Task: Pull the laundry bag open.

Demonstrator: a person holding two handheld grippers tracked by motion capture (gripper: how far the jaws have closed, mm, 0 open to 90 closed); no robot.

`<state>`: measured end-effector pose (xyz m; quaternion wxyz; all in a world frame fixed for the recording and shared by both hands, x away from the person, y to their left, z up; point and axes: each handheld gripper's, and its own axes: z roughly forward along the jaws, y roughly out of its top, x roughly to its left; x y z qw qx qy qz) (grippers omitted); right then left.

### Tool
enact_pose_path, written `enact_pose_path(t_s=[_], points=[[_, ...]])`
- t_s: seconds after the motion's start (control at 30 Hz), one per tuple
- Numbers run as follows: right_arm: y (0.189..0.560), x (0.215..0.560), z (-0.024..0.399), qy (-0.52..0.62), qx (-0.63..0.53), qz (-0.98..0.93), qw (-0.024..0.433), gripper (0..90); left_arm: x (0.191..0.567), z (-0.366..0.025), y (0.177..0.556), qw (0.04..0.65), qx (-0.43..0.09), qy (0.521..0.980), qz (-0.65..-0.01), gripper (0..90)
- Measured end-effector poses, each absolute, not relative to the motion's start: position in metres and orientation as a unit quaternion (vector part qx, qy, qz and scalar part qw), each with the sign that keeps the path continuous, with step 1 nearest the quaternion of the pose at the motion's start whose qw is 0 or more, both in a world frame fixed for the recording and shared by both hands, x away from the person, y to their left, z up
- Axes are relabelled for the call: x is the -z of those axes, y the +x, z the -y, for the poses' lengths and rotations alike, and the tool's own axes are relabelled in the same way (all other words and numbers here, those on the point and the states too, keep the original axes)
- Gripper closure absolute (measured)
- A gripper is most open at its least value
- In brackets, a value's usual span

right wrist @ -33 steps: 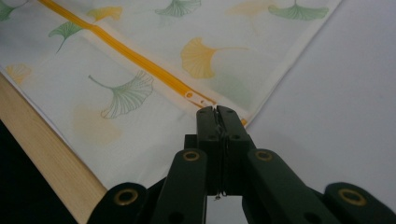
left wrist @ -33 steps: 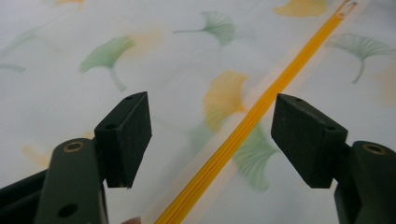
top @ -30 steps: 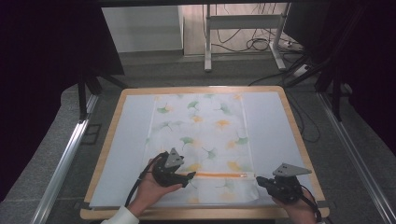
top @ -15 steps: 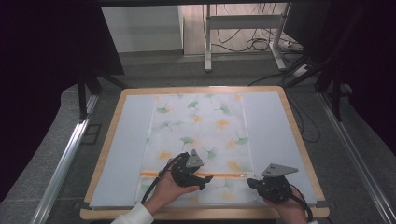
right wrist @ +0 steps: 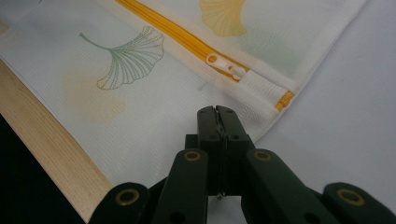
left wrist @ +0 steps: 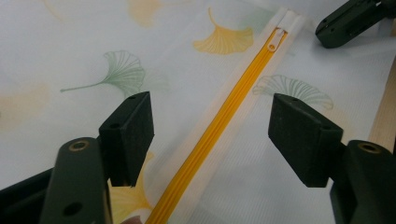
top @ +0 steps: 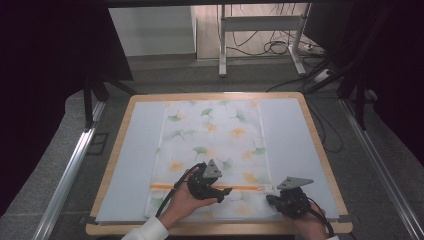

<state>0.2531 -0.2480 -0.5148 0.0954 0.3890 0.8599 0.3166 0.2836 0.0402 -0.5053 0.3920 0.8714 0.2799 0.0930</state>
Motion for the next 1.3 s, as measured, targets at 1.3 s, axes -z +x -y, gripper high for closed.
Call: enact_pose_path(t_s=[1.3], points=[[0.253,0.515,0.249,0.384,-0.317,-0.863,0.093,88.8,0.506,0.041,0.318,0.4,-0.036,0.891,-0.213,48.9]])
